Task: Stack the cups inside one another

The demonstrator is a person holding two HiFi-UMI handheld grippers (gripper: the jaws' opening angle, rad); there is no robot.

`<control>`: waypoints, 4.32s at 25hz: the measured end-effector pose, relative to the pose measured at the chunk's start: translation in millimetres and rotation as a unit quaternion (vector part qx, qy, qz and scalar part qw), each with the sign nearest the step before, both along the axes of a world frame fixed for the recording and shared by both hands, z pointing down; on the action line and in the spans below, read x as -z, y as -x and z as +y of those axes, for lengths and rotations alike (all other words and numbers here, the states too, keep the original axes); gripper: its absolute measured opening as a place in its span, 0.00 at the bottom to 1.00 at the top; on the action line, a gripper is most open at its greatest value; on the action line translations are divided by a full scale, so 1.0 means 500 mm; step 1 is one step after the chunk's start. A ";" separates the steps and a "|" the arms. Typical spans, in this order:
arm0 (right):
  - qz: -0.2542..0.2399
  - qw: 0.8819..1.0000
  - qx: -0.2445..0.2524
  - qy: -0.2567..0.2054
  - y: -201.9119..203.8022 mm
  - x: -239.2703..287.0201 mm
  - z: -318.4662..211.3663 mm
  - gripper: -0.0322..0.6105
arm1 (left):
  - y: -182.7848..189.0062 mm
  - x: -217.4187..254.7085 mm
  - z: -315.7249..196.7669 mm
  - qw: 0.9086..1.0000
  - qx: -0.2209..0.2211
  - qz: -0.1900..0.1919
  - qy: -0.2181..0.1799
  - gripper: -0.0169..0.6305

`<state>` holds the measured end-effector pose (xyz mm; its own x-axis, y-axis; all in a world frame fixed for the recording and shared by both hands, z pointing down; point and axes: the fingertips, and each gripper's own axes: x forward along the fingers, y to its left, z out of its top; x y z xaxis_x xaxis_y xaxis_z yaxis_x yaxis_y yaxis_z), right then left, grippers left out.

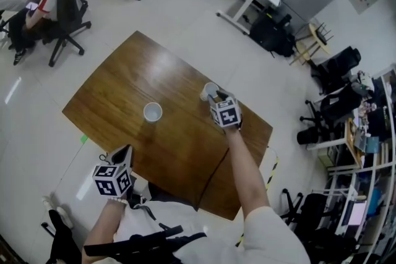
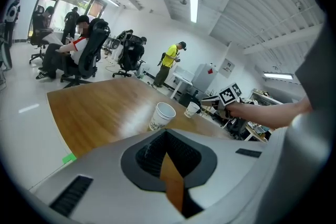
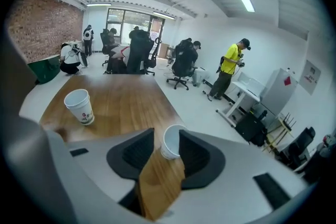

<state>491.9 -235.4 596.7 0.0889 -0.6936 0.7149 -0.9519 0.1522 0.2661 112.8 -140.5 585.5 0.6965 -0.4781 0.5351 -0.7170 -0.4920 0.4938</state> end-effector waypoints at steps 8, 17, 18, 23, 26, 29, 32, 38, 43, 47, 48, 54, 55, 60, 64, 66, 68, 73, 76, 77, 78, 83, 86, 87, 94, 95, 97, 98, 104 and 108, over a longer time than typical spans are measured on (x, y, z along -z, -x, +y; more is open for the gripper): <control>0.005 0.999 0.012 0.036 0.000 -0.078 -0.026 0.29 | 0.024 -0.016 -0.015 1.000 0.025 -0.011 0.013 0.02; 0.014 0.998 0.020 0.049 0.001 -0.122 -0.049 0.26 | 0.042 -0.033 -0.021 0.999 0.037 -0.024 0.021 0.02; 0.017 0.998 0.020 0.050 -0.002 -0.123 -0.050 0.23 | 0.042 -0.033 -0.022 0.999 0.039 -0.025 0.021 0.02; 0.017 0.998 0.024 0.053 -0.002 -0.135 -0.056 0.21 | 0.044 -0.037 -0.021 0.998 0.044 -0.028 0.024 0.02; 0.020 0.998 0.026 0.056 -0.002 -0.140 -0.055 0.19 | 0.041 -0.038 -0.017 0.998 0.042 -0.029 0.025 0.02; 0.024 0.998 0.028 0.060 -0.006 -0.143 -0.054 0.15 | 0.035 -0.039 -0.020 0.999 0.037 -0.031 0.024 0.02; 0.025 0.997 0.028 0.061 -0.002 -0.143 -0.054 0.12 | 0.030 -0.035 -0.029 0.999 0.034 -0.035 0.021 0.02; 0.021 0.998 0.031 0.045 0.021 -0.112 -0.043 0.11 | 0.023 -0.030 -0.060 0.998 0.037 -0.051 0.014 0.02; 0.011 0.998 0.050 0.019 0.080 -0.057 -0.032 0.11 | 0.038 -0.020 -0.094 0.996 0.058 -0.069 0.014 0.02; -0.015 0.997 0.069 -0.010 0.142 -0.004 -0.031 0.11 | 0.049 -0.007 -0.110 0.994 0.069 -0.083 0.018 0.02; -0.026 0.997 0.074 -0.022 0.161 0.016 -0.033 0.11 | 0.050 -0.005 -0.111 0.994 0.069 -0.083 0.022 0.02; -0.084 0.987 0.113 -0.076 0.280 0.122 -0.036 0.11 | 0.061 0.005 -0.101 0.995 0.062 -0.077 0.033 0.02; -0.091 0.985 0.121 -0.081 0.300 0.135 -0.036 0.11 | 0.063 0.007 -0.100 0.995 0.062 -0.077 0.033 0.02; -0.102 0.977 0.161 -0.091 0.388 0.172 -0.030 0.11 | 0.082 0.023 -0.099 0.995 0.065 -0.070 0.028 0.02; -0.104 0.974 0.184 -0.086 0.442 0.171 -0.027 0.11 | 0.106 0.020 -0.098 0.994 0.073 -0.070 0.032 0.02; -0.104 0.972 0.194 -0.078 0.466 0.160 -0.026 0.11 | 0.118 0.016 -0.096 0.994 0.077 -0.069 0.036 0.02; -0.101 0.971 0.204 -0.068 0.487 0.144 -0.023 0.11 | 0.128 0.015 -0.094 0.994 0.081 -0.070 0.037 0.02; -0.085 0.968 0.233 -0.042 0.530 0.101 -0.009 0.11 | 0.144 0.011 -0.088 0.993 0.088 -0.069 0.040 0.02; -0.078 0.965 0.247 -0.034 0.550 0.085 -0.002 0.11 | 0.150 0.009 -0.085 0.993 0.089 -0.067 0.041 0.02; -0.076 0.965 0.251 -0.031 0.555 0.081 -0.001 0.11 | 0.152 0.007 -0.085 0.993 0.090 -0.067 0.041 0.02; -0.076 0.964 0.253 -0.029 0.560 0.078 0.001 0.11 | 0.153 0.006 -0.085 0.993 0.090 -0.067 0.042 0.02; -0.067 0.962 0.264 -0.019 0.572 0.061 0.014 0.11 | 0.153 0.003 -0.083 0.993 0.090 -0.065 0.046 0.02; -0.057 0.962 0.268 -0.005 0.572 0.047 0.025 0.11 | 0.153 0.000 -0.081 0.993 0.088 -0.065 0.047 0.02; -0.056 0.962 0.268 -0.001 0.573 0.043 0.028 0.11 | 0.153 -0.001 -0.080 0.993 0.087 -0.065 0.048 0.02; -0.037 0.959 0.278 0.028 0.573 -0.006 0.034 0.11 | 0.147 -0.007 -0.076 0.993 0.083 -0.065 0.050 0.02; -0.033 0.959 0.280 0.032 0.572 -0.013 0.034 0.11 | 0.148 -0.007 -0.075 0.993 0.084 -0.065 0.050 0.02; -0.027 0.958 0.283 0.038 0.571 -0.022 0.034 0.11 | 0.149 -0.006 -0.073 0.993 0.086 -0.066 0.051 0.02; -0.025 0.958 0.284 0.040 0.570 -0.025 0.033 0.11 | 0.150 -0.005 -0.073 0.993 0.088 -0.066 0.052 0.02; -0.011 0.955 0.293 0.052 0.577 -0.049 0.028 0.11 | 0.165 -0.008 -0.070 0.992 0.096 -0.066 0.055 0.02; -0.003 0.954 0.293 0.064 0.579 -0.069 0.030 0.12 | 0.174 -0.009 -0.065 0.991 0.101 -0.065 0.056 0.02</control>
<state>202.1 -220.5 631.1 -0.2910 -0.5303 0.7963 -0.6955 0.6888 0.2045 25.8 -172.8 590.2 0.5147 -0.5333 0.6713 -0.8562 -0.2802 0.4339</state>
